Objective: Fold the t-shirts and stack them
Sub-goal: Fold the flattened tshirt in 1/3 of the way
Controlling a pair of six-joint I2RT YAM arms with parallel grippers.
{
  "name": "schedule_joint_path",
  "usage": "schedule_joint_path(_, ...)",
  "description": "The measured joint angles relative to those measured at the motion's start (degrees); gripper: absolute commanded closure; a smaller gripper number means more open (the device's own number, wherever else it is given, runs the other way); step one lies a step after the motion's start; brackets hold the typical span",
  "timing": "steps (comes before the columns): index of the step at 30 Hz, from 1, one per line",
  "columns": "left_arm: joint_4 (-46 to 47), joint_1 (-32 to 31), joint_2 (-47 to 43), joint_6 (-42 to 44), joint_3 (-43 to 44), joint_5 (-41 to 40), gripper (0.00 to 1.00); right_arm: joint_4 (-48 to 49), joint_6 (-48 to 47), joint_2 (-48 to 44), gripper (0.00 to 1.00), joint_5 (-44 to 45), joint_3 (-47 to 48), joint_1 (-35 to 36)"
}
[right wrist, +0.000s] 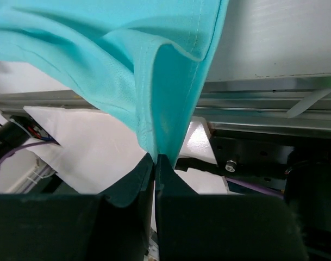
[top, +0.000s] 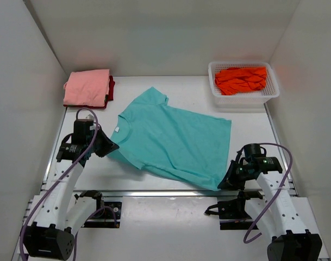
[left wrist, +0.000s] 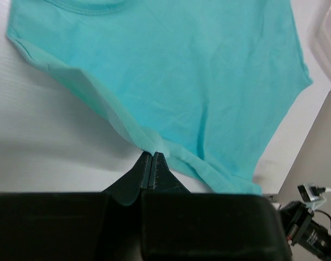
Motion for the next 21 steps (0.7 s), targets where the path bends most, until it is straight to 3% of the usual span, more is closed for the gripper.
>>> schedule_joint_path(6, -0.63, 1.03, -1.57, -0.83, 0.28, -2.45, 1.00, -2.32, -1.49, 0.87, 1.00, 0.00, 1.62, -6.84)
schedule_joint_path(10, 0.96, 0.68, 0.46, -1.66, 0.28, -2.51, 1.00, -2.49, -1.77, 3.52, 1.00, 0.98, 3.69, -7.85)
schedule_joint_path(21, 6.49, 2.08, 15.12, -1.38, 10.67, -3.28, 1.00, 2.45, -1.86, 12.22, 1.00, -1.64, 6.54, -7.06)
